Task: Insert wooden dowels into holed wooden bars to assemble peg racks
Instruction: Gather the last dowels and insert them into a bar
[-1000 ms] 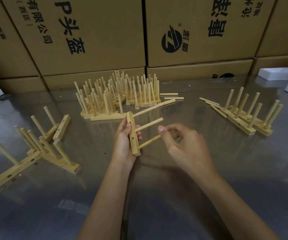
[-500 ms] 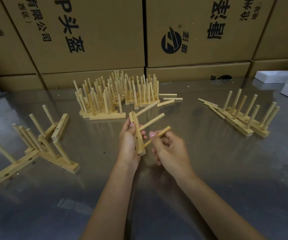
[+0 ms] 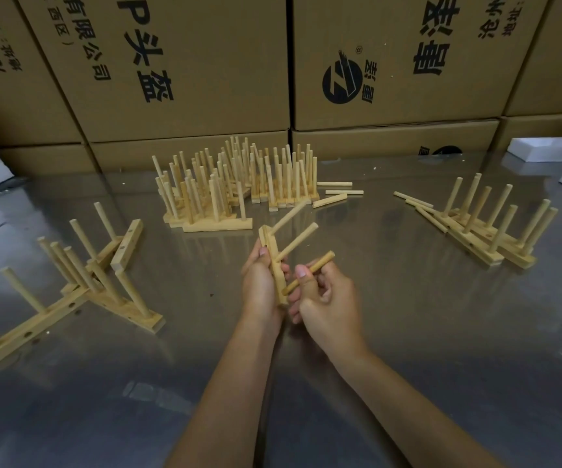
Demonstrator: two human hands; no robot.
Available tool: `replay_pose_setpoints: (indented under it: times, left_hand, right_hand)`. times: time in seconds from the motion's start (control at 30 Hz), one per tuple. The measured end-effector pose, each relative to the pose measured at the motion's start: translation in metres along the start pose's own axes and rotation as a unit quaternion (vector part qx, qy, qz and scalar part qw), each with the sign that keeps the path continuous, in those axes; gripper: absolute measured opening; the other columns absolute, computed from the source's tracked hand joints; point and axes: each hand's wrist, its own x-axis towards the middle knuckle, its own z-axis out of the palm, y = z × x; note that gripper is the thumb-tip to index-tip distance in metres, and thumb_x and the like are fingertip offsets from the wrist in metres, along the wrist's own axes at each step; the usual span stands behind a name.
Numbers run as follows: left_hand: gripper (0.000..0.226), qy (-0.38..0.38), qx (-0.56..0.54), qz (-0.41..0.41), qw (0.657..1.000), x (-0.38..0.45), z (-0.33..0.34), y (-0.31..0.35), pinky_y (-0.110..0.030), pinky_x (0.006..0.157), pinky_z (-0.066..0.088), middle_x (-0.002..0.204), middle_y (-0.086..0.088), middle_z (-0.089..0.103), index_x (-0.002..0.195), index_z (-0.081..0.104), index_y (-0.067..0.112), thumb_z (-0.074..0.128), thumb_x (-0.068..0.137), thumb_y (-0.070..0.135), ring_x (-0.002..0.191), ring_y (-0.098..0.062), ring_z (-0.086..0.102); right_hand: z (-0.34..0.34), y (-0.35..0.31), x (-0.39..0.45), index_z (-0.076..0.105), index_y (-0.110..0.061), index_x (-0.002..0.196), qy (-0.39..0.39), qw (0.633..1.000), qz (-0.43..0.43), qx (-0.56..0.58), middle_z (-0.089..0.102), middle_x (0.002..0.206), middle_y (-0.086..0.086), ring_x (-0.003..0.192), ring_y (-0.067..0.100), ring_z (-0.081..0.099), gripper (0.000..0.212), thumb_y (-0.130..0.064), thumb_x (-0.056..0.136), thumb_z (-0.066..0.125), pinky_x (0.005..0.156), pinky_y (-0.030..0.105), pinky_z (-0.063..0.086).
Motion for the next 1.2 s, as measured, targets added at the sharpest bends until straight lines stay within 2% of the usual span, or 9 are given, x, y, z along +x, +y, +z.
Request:
replay_pose_setpoints:
  times: [0.1,0.23,0.37,0.47,0.57,0.73,0.9,1.07,1.2]
  left_hand:
    - [0.039,-0.004,0.014,0.009,1.0,-0.0018,0.0015,-0.0019,-0.036,0.063,0.05,0.068,-0.006,0.05,0.143,0.053,0.027,0.036,0.109,0.022,0.051,-0.014,0.053]
    - [0.038,0.009,0.017,0.006,1.0,-0.001,0.0017,-0.0013,-0.037,0.064,0.05,0.068,-0.008,0.05,0.141,0.053,0.03,0.037,0.108,0.023,0.053,-0.016,0.053]
    - [0.038,0.008,0.005,0.005,1.0,-0.0013,0.0012,-0.0005,-0.033,0.055,0.044,0.073,-0.012,0.048,0.142,0.052,0.03,0.036,0.108,0.024,0.055,-0.019,0.05]
    - [0.039,0.003,-0.003,-0.006,1.0,-0.0019,0.0,0.0007,-0.027,0.043,0.04,0.087,-0.018,0.048,0.144,0.05,0.03,0.034,0.109,0.024,0.054,-0.021,0.046]
    - [0.039,-0.002,-0.019,-0.008,1.0,-0.0021,-0.0013,0.0014,-0.023,0.035,0.037,0.078,-0.015,0.047,0.144,0.05,0.028,0.033,0.109,0.024,0.05,-0.019,0.043]
    - [0.038,0.002,-0.043,-0.004,0.999,-0.0034,-0.003,0.0009,-0.023,0.037,0.038,0.069,-0.005,0.048,0.144,0.05,0.021,0.035,0.109,0.023,0.058,-0.021,0.049]
    - [0.041,0.001,-0.04,-0.012,0.999,-0.0046,-0.0045,0.001,-0.019,0.033,0.033,0.066,-0.004,0.048,0.147,0.045,0.016,0.034,0.109,0.025,0.044,-0.016,0.042]
    - [0.038,0.009,-0.04,-0.002,0.999,-0.005,-0.0039,0.0023,-0.023,0.037,0.037,0.065,-0.003,0.049,0.143,0.051,0.019,0.035,0.108,0.024,0.042,-0.013,0.045]
    - [0.04,0.009,-0.043,-0.016,0.999,-0.0057,-0.0053,0.0022,-0.021,0.032,0.032,0.065,-0.006,0.045,0.146,0.046,0.017,0.034,0.108,0.026,0.037,-0.015,0.04]
  right_hand:
    - [-0.001,-0.0004,-0.0018,0.06,-0.022,0.079,0.009,0.999,-0.02,-0.03,0.065,0.062,0.012,0.055,0.039,0.061,0.017,-0.021,0.096,0.058,0.051,0.054,0.052]
    - [-0.0003,0.0008,-0.0032,0.059,-0.021,0.08,0.004,1.0,0.0,0.009,0.066,0.061,0.007,0.048,0.027,0.063,0.019,-0.017,0.098,0.056,0.044,0.045,0.054]
    - [0.0004,0.0031,-0.0019,0.06,-0.015,0.084,-0.007,0.999,0.011,0.035,0.068,0.064,0.002,0.049,0.018,0.064,0.015,-0.016,0.099,0.055,0.043,0.029,0.051]
    - [0.0017,0.003,-0.0009,0.059,-0.017,0.084,-0.008,0.999,0.01,0.041,0.066,0.062,-0.002,0.049,0.014,0.063,0.017,-0.016,0.099,0.054,0.043,0.026,0.049]
    - [0.0029,0.0018,-0.0009,0.059,-0.014,0.084,-0.005,0.999,0.007,0.049,0.065,0.06,-0.003,0.049,0.014,0.063,0.015,-0.016,0.099,0.056,0.044,0.026,0.05]
    - [0.0043,0.0003,-0.0027,0.06,-0.011,0.086,-0.009,0.998,0.01,0.061,0.065,0.059,-0.005,0.051,0.009,0.062,0.014,-0.016,0.099,0.056,0.044,0.023,0.049]
    - [0.0046,-0.0018,-0.0035,0.06,-0.015,0.084,-0.011,0.997,0.014,0.08,0.065,0.059,-0.006,0.051,0.007,0.062,0.014,-0.015,0.098,0.057,0.044,0.022,0.049]
    - [0.0052,-0.0018,-0.0037,0.059,-0.013,0.084,-0.015,0.998,0.01,0.058,0.065,0.058,-0.003,0.048,0.012,0.061,0.014,-0.017,0.097,0.058,0.045,0.03,0.051]
    - [0.0043,-0.0029,-0.0042,0.06,-0.01,0.085,-0.02,0.997,0.011,0.068,0.063,0.058,-0.003,0.048,0.011,0.06,0.013,-0.016,0.097,0.059,0.044,0.026,0.05]
